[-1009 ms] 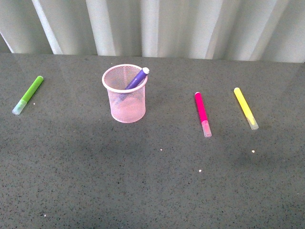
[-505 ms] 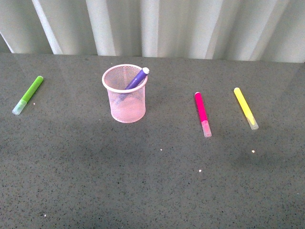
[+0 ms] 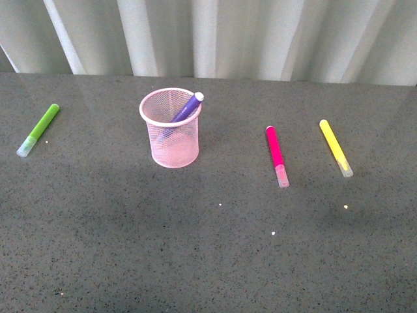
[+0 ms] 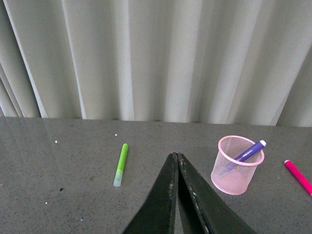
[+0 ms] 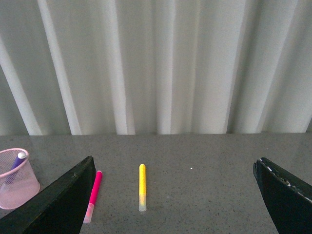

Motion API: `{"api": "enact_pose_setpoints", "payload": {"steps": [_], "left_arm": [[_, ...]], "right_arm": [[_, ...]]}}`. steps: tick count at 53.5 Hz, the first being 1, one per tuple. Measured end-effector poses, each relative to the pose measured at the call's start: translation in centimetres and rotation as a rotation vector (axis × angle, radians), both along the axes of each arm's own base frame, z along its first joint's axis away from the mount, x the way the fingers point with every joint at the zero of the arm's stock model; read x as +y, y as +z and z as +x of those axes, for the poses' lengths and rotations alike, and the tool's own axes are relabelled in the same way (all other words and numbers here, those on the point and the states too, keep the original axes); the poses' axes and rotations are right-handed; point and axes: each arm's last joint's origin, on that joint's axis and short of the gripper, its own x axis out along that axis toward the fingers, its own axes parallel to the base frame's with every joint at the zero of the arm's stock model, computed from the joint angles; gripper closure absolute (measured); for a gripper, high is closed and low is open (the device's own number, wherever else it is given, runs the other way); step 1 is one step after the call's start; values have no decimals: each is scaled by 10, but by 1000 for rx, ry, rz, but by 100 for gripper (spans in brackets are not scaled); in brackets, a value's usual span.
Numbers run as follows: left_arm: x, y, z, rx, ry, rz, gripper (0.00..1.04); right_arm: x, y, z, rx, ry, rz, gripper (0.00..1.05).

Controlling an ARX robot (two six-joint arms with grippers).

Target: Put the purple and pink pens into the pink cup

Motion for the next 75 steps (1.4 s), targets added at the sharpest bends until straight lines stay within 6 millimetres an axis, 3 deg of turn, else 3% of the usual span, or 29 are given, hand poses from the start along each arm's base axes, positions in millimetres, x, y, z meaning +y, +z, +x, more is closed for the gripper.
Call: {"api": "enact_pose_setpoints", "payload": {"steps": [23, 30, 37, 44, 57, 75], "left_arm": [[0, 0, 0, 0, 0, 1, 33], [0, 0, 0, 0, 0, 1, 6], [0, 0, 0, 0, -2, 1, 7], [0, 0, 0, 0, 0, 1, 7], [0, 0, 0, 0, 0, 1, 7], [0, 0, 0, 0, 0, 1, 7]], "right_arm": [[0, 0, 0, 0, 0, 0, 7], [0, 0, 0, 0, 0, 0, 7], [5, -4, 8, 187, 272, -104, 7], [16, 5, 26, 184, 331, -153, 7], [48, 35, 80, 167, 330, -145, 7], [103, 29, 155, 439, 211, 8, 7]]}}
